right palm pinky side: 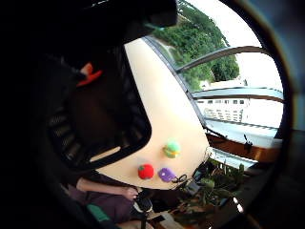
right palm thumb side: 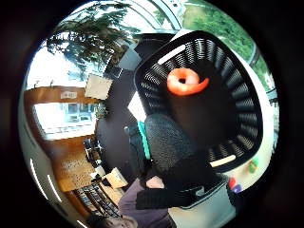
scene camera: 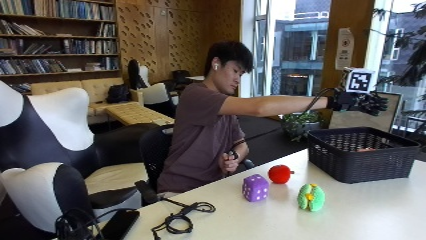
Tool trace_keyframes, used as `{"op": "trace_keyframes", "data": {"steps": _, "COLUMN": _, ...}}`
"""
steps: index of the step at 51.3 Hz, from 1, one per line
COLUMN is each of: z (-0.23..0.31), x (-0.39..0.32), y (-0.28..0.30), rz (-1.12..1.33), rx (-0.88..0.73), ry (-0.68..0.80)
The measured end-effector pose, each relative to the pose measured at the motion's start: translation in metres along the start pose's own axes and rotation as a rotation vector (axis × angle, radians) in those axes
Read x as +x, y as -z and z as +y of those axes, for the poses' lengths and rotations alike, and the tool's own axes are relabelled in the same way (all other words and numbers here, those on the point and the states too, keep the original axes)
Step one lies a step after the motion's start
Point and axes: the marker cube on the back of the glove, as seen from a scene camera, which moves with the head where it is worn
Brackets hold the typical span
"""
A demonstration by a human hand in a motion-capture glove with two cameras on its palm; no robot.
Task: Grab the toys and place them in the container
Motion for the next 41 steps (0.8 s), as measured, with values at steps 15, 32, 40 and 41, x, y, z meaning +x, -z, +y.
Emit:
{"op": "trace_keyframes", "data": {"steps": 15, "z": 0.072, "x": 0.123, "y": 0.034, "rz": 0.016, "rx": 0.033, "ry": -0.076}}
{"op": "trace_keyframes", "data": {"steps": 32, "z": 0.206, "x": 0.286, "y": 0.033, "rz": 0.004, "rx": 0.028, "ry": 0.061}}
{"op": "trace_keyframes", "data": {"steps": 40, "z": 0.245, "x": 0.353, "y": -0.021, "rz": 0.038, "rx": -0.017, "ry": -0.145}}
{"op": "trace_keyframes", "data": {"steps": 41, "z": 0.249, "x": 0.359, "y": -0.033, "rz": 0.036, "rx": -0.022, "ry": -0.155}}
